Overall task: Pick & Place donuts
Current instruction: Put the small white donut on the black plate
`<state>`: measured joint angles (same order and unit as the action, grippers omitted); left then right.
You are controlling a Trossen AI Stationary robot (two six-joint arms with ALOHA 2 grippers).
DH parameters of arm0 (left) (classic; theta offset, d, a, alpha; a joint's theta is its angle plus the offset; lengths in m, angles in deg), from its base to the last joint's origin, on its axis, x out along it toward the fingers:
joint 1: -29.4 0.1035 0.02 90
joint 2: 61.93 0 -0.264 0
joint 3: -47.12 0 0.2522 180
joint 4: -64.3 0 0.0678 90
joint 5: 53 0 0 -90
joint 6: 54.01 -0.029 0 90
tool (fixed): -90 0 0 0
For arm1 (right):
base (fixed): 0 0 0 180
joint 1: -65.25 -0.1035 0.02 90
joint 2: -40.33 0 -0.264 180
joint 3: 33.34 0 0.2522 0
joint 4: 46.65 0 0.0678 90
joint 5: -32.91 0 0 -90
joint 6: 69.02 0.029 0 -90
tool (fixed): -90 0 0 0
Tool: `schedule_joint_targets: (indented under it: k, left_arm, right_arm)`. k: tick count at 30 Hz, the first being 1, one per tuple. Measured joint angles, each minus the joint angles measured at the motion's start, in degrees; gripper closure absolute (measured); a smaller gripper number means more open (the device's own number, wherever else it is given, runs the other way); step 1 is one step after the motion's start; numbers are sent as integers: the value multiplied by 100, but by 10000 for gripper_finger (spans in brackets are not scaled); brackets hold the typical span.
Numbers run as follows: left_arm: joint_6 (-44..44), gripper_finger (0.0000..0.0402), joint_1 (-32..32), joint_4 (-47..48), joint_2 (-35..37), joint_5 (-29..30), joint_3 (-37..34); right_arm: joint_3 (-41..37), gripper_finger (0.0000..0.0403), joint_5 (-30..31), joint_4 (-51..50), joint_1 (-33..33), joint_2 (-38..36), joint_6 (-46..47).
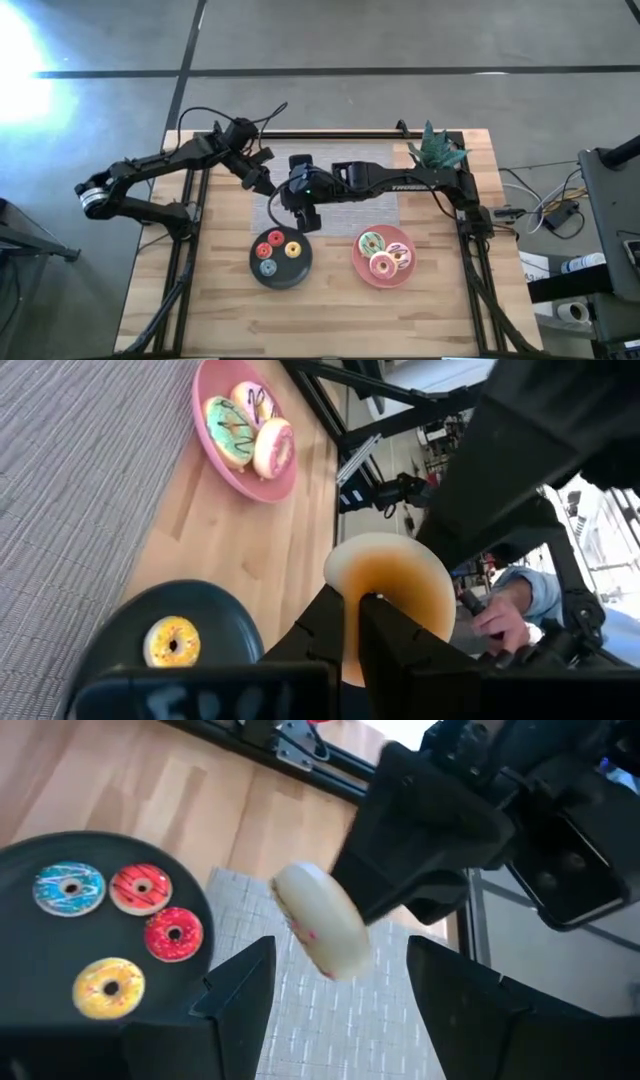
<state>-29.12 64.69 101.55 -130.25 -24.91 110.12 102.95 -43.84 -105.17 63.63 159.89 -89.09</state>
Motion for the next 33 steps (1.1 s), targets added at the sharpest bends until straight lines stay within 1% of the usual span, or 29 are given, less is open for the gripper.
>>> schedule_joint_targets:
  k: [8, 13, 22, 26, 29, 33]
  left_arm:
    - [485, 401, -184, -673, -2, 129, 0]
    - [515, 401, -206, -685, -2, 221, 0]
    - [526, 401, -210, -677, -11, 378, 0]
    - [528, 401, -208, -664, -15, 505, 0]
    - [516, 401, -210, -658, -15, 511, 0]
    - [509, 401, -212, -660, -15, 661, -3]
  right_arm:
    - [-86, 184, -37, 6, 1, 2, 16]
    - [-77, 184, -37, 9, -3, 2, 181]
    - [-77, 189, -37, 9, -3, 2, 209]
    - [-77, 216, -35, 9, -1, 2, 219]
    - [-77, 248, -30, 9, -1, 2, 356]
    - [-77, 298, -21, -12, 0, 2, 489]
